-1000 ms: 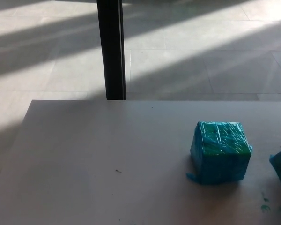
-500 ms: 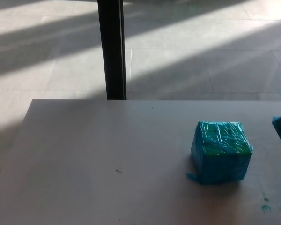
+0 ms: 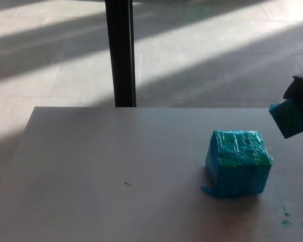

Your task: The robot uses its right hand to pick up the small cube kept on the middle on the desk and place it on the bigger cube kept next to it

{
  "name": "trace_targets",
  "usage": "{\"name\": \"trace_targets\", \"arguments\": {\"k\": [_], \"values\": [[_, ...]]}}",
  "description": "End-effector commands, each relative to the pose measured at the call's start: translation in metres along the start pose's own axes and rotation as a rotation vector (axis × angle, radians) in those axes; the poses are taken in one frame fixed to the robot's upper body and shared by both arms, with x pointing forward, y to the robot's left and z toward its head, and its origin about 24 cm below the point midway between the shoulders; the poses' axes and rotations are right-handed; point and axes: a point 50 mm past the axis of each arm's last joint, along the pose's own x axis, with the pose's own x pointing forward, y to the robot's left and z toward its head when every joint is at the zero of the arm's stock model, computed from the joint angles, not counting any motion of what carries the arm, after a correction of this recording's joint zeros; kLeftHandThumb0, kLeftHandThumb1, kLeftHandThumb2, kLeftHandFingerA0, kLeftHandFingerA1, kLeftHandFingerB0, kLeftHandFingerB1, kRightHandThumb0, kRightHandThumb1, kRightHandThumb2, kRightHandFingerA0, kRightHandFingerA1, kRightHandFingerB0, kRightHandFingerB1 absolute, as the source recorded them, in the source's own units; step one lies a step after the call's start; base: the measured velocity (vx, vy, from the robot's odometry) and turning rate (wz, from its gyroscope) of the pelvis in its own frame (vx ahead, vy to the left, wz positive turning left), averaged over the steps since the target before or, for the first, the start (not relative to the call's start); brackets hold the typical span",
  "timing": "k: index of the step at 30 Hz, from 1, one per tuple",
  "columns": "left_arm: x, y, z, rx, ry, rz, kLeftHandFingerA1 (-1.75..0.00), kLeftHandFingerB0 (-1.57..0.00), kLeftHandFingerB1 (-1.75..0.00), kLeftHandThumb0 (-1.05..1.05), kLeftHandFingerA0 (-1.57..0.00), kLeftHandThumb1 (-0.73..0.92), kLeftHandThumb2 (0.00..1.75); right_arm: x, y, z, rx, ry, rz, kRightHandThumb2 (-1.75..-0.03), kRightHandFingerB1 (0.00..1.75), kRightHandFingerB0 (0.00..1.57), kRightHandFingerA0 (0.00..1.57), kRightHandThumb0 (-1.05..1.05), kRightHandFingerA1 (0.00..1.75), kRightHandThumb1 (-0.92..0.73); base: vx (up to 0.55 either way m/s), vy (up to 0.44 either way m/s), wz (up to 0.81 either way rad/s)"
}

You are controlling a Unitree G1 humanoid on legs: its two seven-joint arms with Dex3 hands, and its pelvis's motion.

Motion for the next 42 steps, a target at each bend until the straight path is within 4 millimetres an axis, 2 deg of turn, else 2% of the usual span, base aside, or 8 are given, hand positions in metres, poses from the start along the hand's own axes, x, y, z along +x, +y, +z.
{"name": "trace_targets", "arguments": {"k": [1, 10, 11, 22, 25, 26, 28, 42], "values": [[-0.002, 0.005, 0.002, 0.011, -0.002, 0.009, -0.55, -0.27, -0.48, -0.92, -0.28, 0.77, 1.19, 0.006, -0.010, 0.028, 0.060, -0.159, 0.034, -0.60, 0.65, 0.80, 0.84, -0.30, 1.59, -0.69, 0.00, 0.000, 0.00], [-0.002, 0.006, 0.003, 0.003, -0.001, 0.014, -0.46, -0.34, -0.38, -0.90, -0.27, 0.92, 0.70, 0.009, -0.003, 0.052, 0.039, -0.246, 0.108, -0.70, 1.31, 0.75, 0.85, -0.20, 1.63, -0.73, 0.00, 0.000, 0.00], [-0.002, 0.006, 0.003, 0.000, 0.000, 0.008, -0.54, -0.25, -0.49, -0.83, -0.21, 0.72, 1.15, 0.010, 0.003, 0.053, 0.042, -0.241, 0.129, -0.65, 0.93, 0.83, 0.81, -0.22, 1.62, -0.71, 0.00, 0.000, 0.00], [-0.002, 0.006, 0.003, -0.001, -0.002, 0.006, -0.46, -0.32, -0.38, -0.92, -0.25, 0.92, 0.71, 0.013, 0.018, 0.055, -0.043, -0.211, 0.218, -0.64, 1.30, 0.68, 0.76, -0.24, 1.67, -0.73, 0.00, 0.000, 0.00], [-0.002, 0.007, 0.003, 0.004, -0.005, 0.010, -0.56, -0.25, -0.48, -0.91, -0.29, 0.77, 1.19, 0.013, 0.020, 0.054, -0.060, -0.209, 0.227, -0.62, 1.29, 0.68, 0.75, -0.23, 1.67, -0.73, 0.00, 0.000, 0.00], [-0.002, 0.007, 0.003, 0.011, -0.003, 0.018, -0.46, -0.36, -0.37, -0.90, -0.28, 0.92, 0.68, 0.013, 0.020, 0.054, -0.056, -0.211, 0.223, -0.63, 1.27, 0.69, 0.76, -0.23, 1.66, -0.73, 0.00, 0.000, 0.00], [-0.002, 0.006, 0.004, -0.001, -0.005, 0.020, -0.54, -0.29, -0.50, -0.90, -0.23, 0.77, 1.19, 0.014, 0.022, 0.053, -0.058, -0.198, 0.224, -0.61, 1.24, 0.70, 0.75, -0.25, 1.68, -0.73, 0.00, 0.000, 0.00], [-0.001, 0.005, 0.008, -0.015, -0.013, 0.002, -0.60, -0.21, -0.47, -0.87, -0.34, 0.75, 1.18, 0.032, 0.021, 0.070, -0.134, -0.105, 0.149, -0.66, 0.48, 0.58, 0.75, -0.35, 1.50, -0.73, 0.00, 0.000, 0.00]]}}
